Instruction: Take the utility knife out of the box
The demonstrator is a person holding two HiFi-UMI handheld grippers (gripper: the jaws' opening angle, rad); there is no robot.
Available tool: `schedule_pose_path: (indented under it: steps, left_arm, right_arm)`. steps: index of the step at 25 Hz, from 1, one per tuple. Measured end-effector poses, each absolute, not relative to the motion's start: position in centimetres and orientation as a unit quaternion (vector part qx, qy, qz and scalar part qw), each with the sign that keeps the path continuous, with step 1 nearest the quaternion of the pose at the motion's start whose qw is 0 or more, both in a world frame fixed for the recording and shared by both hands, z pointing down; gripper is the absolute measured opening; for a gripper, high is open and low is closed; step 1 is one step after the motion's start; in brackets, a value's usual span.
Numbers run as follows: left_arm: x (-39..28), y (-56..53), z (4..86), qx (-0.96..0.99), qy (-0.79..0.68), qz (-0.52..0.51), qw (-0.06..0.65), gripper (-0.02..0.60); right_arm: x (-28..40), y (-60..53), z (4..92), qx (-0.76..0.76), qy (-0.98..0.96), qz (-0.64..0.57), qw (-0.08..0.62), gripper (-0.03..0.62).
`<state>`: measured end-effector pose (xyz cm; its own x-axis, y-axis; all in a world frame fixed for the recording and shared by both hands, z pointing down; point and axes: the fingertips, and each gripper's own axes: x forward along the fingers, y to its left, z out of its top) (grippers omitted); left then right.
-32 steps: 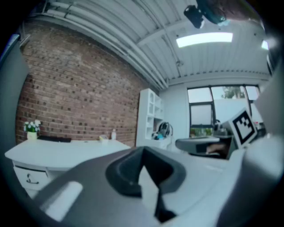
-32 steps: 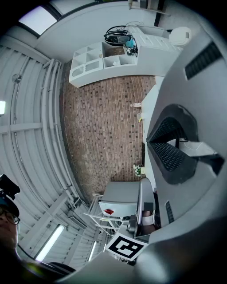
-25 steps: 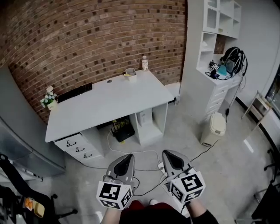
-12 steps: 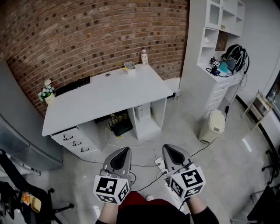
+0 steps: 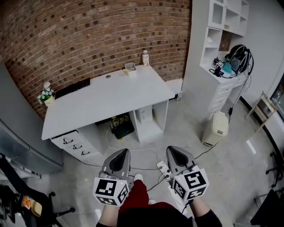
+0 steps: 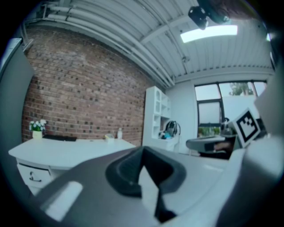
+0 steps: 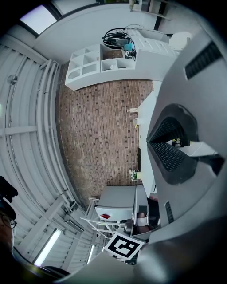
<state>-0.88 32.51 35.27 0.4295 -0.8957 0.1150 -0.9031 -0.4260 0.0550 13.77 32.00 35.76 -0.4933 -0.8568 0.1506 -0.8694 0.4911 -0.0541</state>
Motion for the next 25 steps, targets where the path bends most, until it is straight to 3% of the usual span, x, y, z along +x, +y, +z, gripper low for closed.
schedule_pose_path:
  steps: [25]
  left_arm:
    - [-2.9, 19.4, 38.0, 0.848, -0.523, 0.046, 0.070, 0.003]
  right_arm:
    - [10.4, 20.0, 38.2, 0.497, -0.858, 0.094, 0.091, 0.008]
